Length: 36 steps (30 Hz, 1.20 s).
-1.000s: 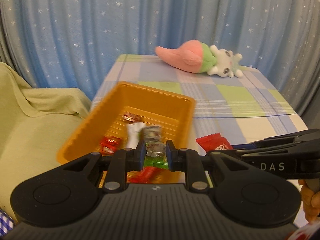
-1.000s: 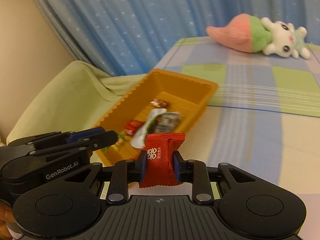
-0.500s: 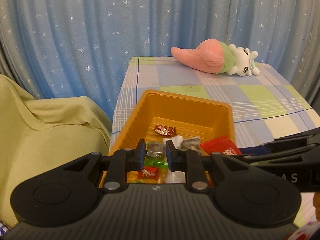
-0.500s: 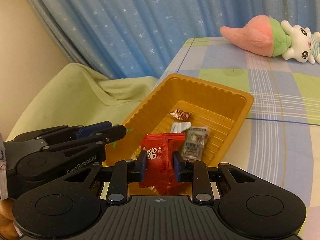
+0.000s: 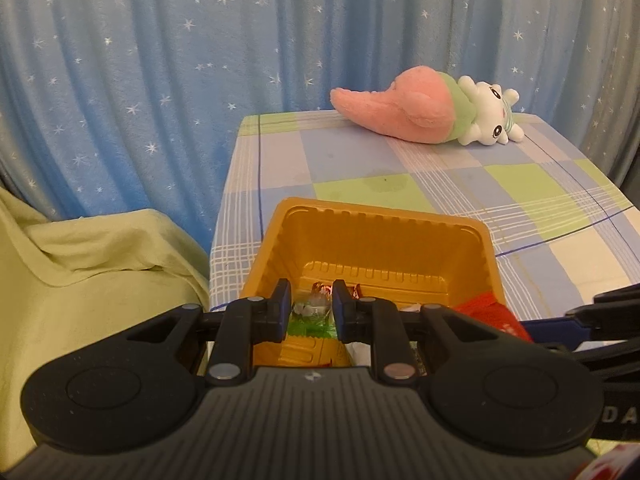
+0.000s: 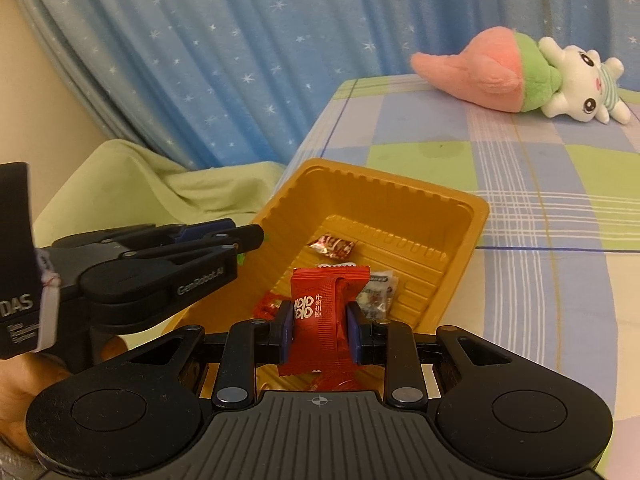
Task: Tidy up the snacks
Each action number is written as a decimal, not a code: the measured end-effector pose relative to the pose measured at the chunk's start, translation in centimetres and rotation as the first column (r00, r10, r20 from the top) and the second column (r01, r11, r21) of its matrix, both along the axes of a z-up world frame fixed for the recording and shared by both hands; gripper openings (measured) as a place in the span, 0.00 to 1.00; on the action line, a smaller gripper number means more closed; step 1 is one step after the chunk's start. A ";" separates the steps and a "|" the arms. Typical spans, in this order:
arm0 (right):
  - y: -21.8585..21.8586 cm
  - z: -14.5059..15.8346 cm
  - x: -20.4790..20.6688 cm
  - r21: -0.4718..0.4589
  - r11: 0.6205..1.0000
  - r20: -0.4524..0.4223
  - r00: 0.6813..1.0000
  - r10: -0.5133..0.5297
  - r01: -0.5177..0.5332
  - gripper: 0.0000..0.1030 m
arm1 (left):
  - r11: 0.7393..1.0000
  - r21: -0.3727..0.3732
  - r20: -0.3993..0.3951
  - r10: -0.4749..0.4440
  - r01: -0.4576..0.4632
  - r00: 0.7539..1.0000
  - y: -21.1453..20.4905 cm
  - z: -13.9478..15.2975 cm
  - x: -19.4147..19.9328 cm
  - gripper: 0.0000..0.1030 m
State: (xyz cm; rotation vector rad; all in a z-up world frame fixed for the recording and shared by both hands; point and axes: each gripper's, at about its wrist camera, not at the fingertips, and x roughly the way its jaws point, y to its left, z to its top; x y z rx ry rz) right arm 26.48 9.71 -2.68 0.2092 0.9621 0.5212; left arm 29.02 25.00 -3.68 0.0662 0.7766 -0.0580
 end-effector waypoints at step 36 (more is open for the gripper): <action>-0.2 -0.3 3.0 0.003 0.995 0.068 0.992 -0.103 0.103 0.62 | 0.990 -0.105 -0.081 0.088 -0.096 0.993 3.4 1.0 -5.0 0.66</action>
